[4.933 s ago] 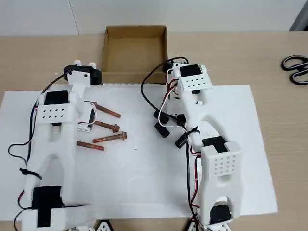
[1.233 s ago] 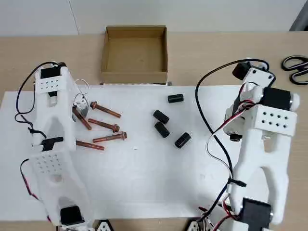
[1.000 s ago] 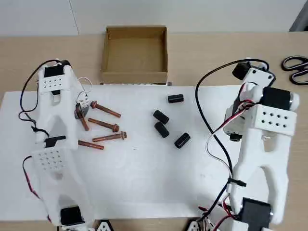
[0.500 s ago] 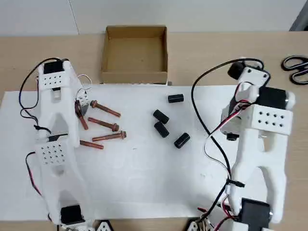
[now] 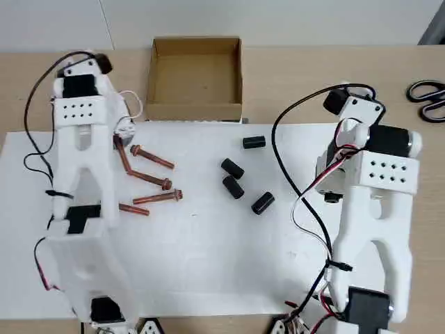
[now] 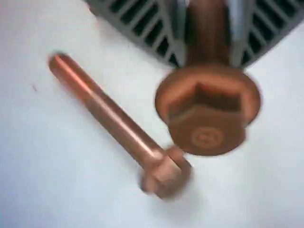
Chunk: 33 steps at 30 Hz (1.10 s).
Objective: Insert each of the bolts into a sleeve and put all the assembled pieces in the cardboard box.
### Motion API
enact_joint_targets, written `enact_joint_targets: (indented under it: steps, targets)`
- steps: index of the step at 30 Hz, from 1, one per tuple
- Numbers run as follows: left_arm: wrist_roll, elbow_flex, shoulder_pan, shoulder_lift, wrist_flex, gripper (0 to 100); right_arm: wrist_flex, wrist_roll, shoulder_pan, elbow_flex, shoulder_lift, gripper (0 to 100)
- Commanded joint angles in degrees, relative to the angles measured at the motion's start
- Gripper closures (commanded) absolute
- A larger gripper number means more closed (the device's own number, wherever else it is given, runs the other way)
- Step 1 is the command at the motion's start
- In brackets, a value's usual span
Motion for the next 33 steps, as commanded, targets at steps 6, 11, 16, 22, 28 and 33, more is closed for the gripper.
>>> enact_joint_targets:
  steps: [6, 11, 16, 22, 28, 33]
  targets:
    - [-9.3, 5.7, 1.4, -13.5, 1.0, 99, 0.9, 0.4, -3.3, 1.3, -2.6, 99.5]
    - [-16.7, 8.3, 3.8, -22.2, 1.0, 99, 0.9, 0.5, -7.5, 2.0, -7.1, 99.6]
    - [-19.9, 11.0, 8.4, -34.4, 1.0, 99, 0.5, 0.4, -9.8, 2.1, -19.6, 99.6]
    - [-19.7, 17.2, 13.6, -48.5, 0.9, 99, 0.4, 0.1, -10.1, 5.8, -29.5, 99.6]
    - [-19.6, 26.2, 14.9, -62.6, -0.4, 99, 0.3, 0.4, -10.2, 12.3, -39.9, 99.6]
    - [-19.5, 40.1, 15.0, -77.3, -6.1, 99, -2.9, 0.4, -14.2, 21.0, -51.6, 99.6]
